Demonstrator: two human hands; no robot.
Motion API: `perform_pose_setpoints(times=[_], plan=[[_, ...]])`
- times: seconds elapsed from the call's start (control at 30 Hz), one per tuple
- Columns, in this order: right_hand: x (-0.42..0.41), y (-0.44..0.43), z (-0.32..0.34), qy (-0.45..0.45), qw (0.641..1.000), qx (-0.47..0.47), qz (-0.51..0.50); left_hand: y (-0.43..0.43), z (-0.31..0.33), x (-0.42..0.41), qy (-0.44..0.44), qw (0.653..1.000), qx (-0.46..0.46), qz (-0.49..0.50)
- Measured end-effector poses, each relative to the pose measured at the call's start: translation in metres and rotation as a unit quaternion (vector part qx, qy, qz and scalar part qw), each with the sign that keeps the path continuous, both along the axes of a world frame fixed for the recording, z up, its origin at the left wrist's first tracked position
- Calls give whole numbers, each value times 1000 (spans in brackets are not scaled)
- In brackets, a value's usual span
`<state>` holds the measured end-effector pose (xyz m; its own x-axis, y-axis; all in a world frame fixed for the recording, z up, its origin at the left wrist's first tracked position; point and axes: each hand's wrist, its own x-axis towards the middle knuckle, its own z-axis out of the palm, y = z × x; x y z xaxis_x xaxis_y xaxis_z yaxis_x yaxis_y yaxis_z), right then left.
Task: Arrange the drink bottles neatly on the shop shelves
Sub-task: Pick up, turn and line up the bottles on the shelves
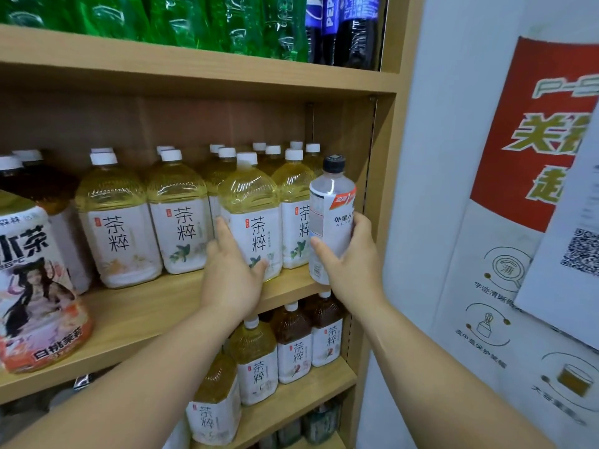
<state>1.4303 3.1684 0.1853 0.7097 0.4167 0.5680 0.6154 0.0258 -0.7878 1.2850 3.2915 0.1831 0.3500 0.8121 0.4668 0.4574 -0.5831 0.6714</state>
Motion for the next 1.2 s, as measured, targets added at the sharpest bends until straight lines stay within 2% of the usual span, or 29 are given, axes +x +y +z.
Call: perform_pose_setpoints(times=[0.17, 0.53, 0.9, 1.0, 1.2], plan=[[4, 9, 4, 13, 1000, -5, -9, 1, 3, 22, 7, 1000, 6, -6], [25, 23, -1, 11, 999, -26, -35, 19, 10, 56, 83, 996, 31, -31], [41, 16, 3, 57, 997, -35, 42, 22, 2, 56, 64, 995, 47, -62], [45, 11, 7, 69, 995, -34, 67, 21, 0, 49, 26, 995, 57, -76], [39, 1, 9, 45, 996, -38, 61, 19, 5, 51, 14, 995, 38, -87]])
